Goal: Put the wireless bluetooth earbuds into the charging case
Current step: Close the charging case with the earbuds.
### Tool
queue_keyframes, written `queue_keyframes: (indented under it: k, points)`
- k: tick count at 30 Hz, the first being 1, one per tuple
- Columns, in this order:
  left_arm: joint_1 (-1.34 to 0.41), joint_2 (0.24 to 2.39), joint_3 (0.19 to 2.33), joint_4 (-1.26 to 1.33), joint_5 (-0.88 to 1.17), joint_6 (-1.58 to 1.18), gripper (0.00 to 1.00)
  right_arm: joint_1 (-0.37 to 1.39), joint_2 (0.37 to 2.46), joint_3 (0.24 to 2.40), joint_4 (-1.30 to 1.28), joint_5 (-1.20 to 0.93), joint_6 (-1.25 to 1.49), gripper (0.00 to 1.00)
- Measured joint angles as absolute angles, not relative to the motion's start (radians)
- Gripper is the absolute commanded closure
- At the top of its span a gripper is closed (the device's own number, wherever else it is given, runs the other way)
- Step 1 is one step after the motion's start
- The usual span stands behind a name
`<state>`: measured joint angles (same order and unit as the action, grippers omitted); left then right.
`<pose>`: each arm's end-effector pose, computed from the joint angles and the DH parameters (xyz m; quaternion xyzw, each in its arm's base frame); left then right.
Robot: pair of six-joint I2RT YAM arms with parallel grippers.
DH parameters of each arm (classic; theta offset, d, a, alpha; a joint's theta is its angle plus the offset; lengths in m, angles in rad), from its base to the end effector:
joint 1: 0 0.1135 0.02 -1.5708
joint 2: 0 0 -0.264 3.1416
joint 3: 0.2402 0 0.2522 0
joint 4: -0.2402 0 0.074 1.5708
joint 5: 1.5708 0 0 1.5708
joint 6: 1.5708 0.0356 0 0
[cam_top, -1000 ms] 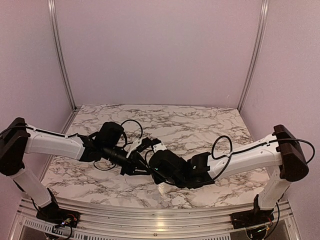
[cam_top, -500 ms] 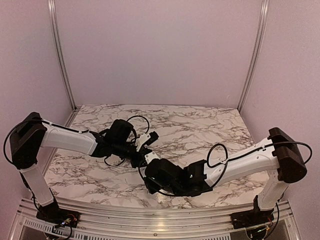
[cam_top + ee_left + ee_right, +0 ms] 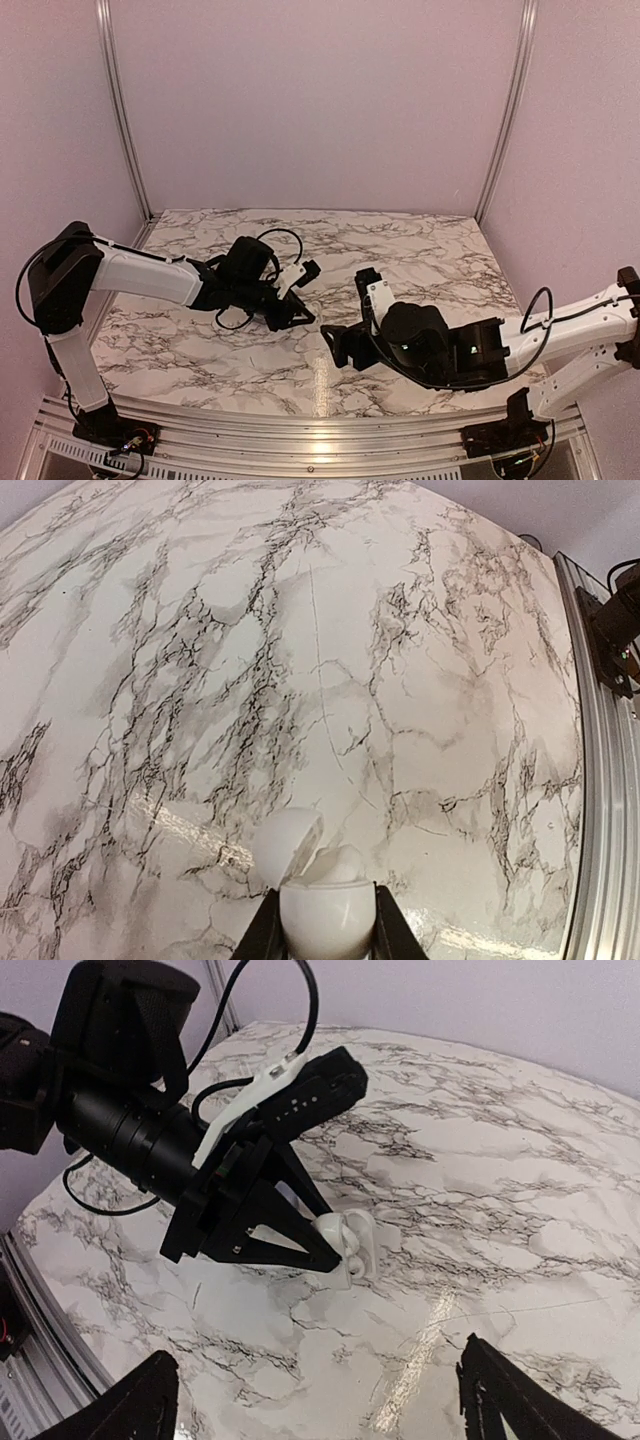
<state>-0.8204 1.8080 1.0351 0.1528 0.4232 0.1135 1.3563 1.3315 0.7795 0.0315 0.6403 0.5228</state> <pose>0.2525 -0.2922 0.1802 0.4772 0.7330 -0.3301 0.3551 0.0818 0.2753 0.2416 -0.1882 0.8149 0.2235 0.5007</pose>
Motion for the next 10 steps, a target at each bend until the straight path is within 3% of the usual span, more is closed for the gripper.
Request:
queue_keyframes:
  k: [5,10]
  points:
    - [-0.82,1.812,1.037,0.15,0.362,0.117,1.0,1.352,1.151,0.609,0.128,0.702,0.501,0.01]
    - [-0.82,1.827,1.051,0.143,0.32,0.121,1.0,1.351,1.072,0.579,0.17,0.71,0.45,0.01]
